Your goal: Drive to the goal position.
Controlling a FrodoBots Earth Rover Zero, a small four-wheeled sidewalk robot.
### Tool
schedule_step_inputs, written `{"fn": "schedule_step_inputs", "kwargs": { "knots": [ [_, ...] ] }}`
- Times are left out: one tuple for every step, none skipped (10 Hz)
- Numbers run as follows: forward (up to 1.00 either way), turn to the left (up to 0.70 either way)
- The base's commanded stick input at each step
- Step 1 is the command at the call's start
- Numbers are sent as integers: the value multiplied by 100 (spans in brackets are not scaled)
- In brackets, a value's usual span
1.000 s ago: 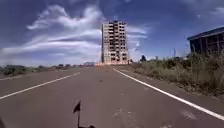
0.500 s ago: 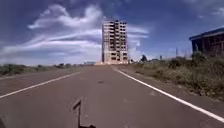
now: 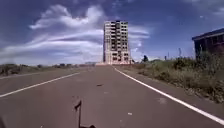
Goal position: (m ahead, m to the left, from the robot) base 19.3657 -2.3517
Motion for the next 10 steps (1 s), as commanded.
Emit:
{"fn": "schedule_step_inputs", "kwargs": {
  "knots": [
    [100, 0],
    [100, 0],
    [100, 0],
    [100, 0],
    [100, 0],
    [100, 0],
    [100, 0],
    [100, 0],
    [100, 0],
    [100, 0]
  ]
}}
